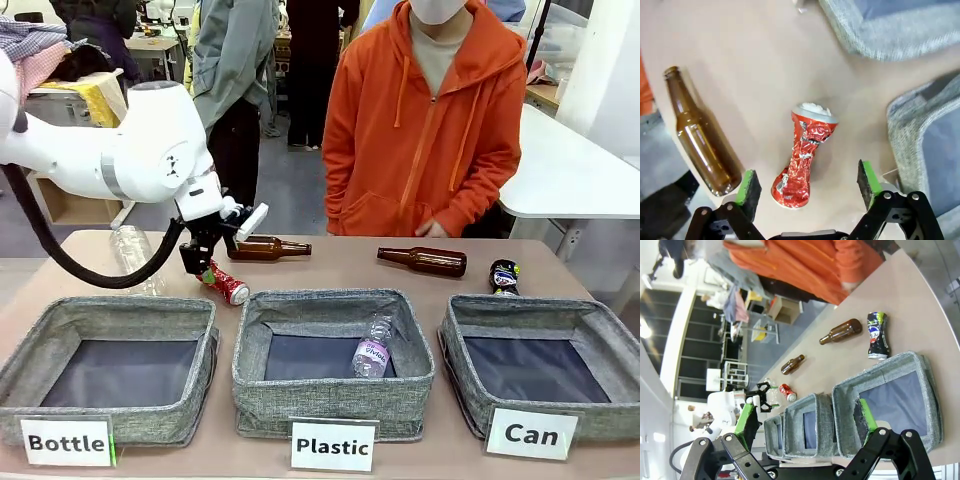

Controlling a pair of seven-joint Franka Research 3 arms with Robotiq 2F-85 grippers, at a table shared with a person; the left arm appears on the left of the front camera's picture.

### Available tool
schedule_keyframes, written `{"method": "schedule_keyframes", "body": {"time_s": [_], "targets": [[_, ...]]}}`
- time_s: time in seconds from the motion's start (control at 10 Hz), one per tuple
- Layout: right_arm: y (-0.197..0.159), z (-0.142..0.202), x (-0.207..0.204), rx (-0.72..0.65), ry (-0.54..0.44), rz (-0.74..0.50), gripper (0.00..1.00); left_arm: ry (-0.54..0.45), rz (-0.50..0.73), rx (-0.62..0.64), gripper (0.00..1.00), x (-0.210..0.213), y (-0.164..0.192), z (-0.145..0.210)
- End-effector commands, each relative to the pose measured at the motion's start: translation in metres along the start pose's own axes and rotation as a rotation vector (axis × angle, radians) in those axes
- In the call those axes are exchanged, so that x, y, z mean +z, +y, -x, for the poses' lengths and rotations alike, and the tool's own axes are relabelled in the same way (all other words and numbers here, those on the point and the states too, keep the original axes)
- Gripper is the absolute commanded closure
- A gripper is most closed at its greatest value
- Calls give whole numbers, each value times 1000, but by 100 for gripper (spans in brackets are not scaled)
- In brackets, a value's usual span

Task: Sort the can waste into the basket.
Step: Pick up the can waste from the table and place it in the right Fabric basket.

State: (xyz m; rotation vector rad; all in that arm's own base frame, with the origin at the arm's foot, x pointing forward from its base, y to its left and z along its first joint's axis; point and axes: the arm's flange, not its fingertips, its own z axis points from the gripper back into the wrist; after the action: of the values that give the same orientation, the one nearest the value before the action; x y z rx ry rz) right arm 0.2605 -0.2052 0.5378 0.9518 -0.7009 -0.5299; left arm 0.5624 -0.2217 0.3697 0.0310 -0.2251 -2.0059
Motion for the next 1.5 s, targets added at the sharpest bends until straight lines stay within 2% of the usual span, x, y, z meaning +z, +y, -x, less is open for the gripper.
{"method": "schedule_keyframes", "body": {"time_s": [0.0, 0.2, 0.4, 0.7, 0.8, 0.9, 1.0, 1.2, 1.3, 1.4], "targets": [[0, -3, 1, 20, -10, -31, 0, 9, 10, -113, 0, -16, 11, 13], [0, -3, 1, 20, -10, -31, 0, 26, 2, -126, 0, -32, 18, 20], [0, -3, 1, 20, -10, -31, 0, 26, 71, -166, 0, -50, 21, 24], [0, -3, 1, 20, -10, -31, 0, 47, 50, -144, 0, -53, 24, 26], [0, -3, 1, 20, -10, -31, 0, 63, 62, -141, 58, -57, 25, 24], [0, -3, 1, 20, -10, -31, 0, 66, 64, -144, 59, -59, 26, 23], [0, -3, 1, 20, -10, -31, 0, 70, 65, -142, 100, -61, 27, 23], [0, -3, 1, 20, -10, -31, 0, 78, 65, -138, 100, -65, 27, 23], [0, -3, 1, 20, -10, -31, 0, 77, 65, -136, 85, -66, 28, 23], [0, -3, 1, 20, -10, -31, 0, 76, 66, -133, 95, -66, 28, 24]]}}
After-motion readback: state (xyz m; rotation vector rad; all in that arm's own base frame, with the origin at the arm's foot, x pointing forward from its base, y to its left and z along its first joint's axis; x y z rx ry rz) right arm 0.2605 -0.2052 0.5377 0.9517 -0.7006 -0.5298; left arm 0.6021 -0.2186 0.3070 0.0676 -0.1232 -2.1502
